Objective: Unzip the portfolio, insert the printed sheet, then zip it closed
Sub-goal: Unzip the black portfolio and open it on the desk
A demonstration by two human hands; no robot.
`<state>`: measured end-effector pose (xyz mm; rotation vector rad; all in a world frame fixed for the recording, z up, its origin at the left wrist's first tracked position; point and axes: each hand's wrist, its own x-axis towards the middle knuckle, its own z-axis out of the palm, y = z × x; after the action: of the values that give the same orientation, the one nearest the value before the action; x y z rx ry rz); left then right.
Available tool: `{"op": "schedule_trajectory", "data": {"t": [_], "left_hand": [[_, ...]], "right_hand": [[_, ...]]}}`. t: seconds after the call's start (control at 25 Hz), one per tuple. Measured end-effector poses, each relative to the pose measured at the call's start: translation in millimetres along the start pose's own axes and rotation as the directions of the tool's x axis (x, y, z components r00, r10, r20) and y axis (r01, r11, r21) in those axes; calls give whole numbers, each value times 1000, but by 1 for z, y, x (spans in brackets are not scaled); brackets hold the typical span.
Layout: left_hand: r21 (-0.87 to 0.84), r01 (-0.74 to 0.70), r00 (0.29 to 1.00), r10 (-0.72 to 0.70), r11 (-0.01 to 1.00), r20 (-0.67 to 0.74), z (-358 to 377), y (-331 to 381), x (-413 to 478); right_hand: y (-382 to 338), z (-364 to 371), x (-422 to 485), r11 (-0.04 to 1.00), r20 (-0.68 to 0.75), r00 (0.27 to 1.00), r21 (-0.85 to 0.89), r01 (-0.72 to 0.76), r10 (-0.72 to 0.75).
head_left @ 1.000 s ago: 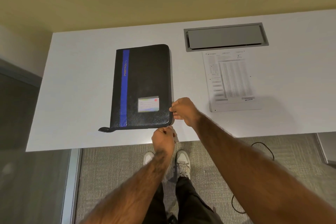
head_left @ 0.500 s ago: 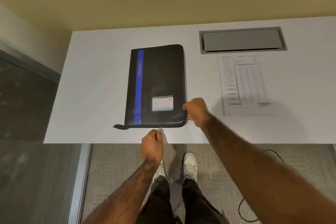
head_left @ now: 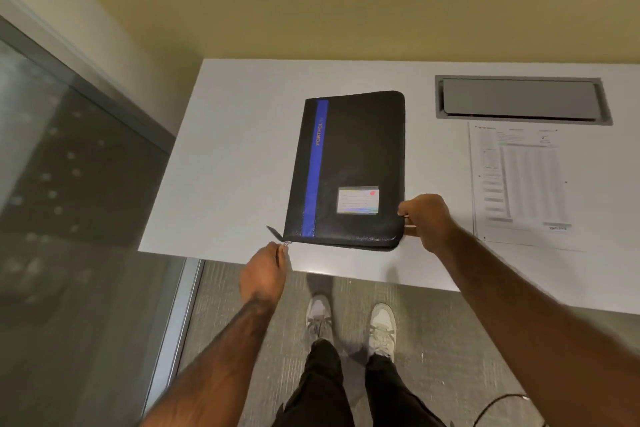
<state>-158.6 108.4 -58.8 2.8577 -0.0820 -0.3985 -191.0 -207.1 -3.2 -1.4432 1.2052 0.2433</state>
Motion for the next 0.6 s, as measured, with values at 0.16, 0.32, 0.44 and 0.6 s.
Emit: {"op": "schedule_trajectory", "data": {"t": [0.16,0.32,0.44,0.6], "left_hand": [[55,-51,999,51,997,16,-4,-22,9],[115,-120,992,114,986,52,-9,-33,21],[154,-123,992,116,980,56,-14,-33,28],[132,-207,967,223,969,-124,-16,-30,31]], "right_hand": [[-10,1,-14,999,-4,1000,29,-16,16],[-17,5,-21,1000,18,1000,-16,-5,5],[-24,11,-31,999,19,1000,-34,-7,7],[-40,18,-52,999,-21,999,1,39,-39]]}}
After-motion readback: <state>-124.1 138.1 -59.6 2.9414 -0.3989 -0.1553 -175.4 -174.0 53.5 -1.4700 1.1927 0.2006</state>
